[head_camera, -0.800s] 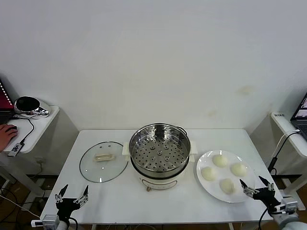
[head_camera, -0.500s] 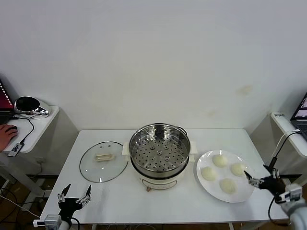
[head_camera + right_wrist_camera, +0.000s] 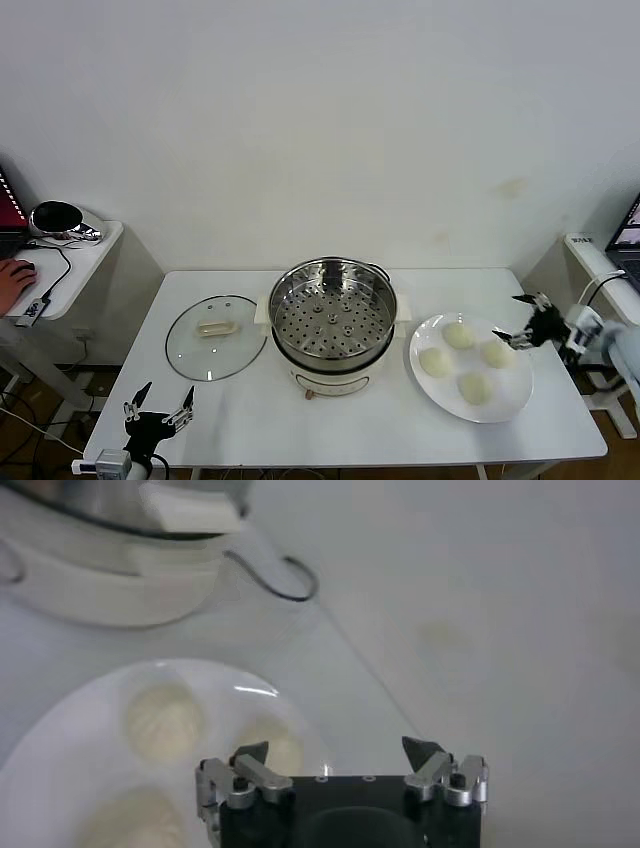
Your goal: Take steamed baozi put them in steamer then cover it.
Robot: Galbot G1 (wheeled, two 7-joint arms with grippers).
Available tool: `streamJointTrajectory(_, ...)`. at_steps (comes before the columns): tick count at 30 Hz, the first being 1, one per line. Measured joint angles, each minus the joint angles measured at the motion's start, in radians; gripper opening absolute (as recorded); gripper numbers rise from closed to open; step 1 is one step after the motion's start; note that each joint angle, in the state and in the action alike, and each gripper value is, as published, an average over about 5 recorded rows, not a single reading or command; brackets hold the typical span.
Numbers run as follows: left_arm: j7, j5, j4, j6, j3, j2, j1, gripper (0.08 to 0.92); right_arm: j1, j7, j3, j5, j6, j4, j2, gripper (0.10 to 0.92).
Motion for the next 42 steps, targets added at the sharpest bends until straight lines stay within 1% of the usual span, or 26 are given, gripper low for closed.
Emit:
streamJointTrajectory(8,-0.009,0.002,-0.01,-0.012,-0.005,-0.017,0.022,0.823,0.307,-0.132,-0.315,-0.137,0.069,-0.159,0.037,0.823)
streamJointTrajectory(15,-0.01,0.005,-0.022,-0.014,-0.008,-0.024,0.032,0.823,0.439,-0.203,-0.473,-0.231,0.119,-0.286,0.098,0.823)
streamJointTrajectory(27,-0.01,0.007,-0.023,-0.017,-0.012,-0.025,0.046,0.823,0.504,-0.242,-0.558,-0.331,0.165,-0.435,0.184,0.823)
streamJointTrajectory(42,-0.01,0.018,-0.016,-0.018,-0.003,-0.033,0.045,0.823,0.518,-0.229,-0.571,-0.391,0.196,-0.546,0.252,0.823)
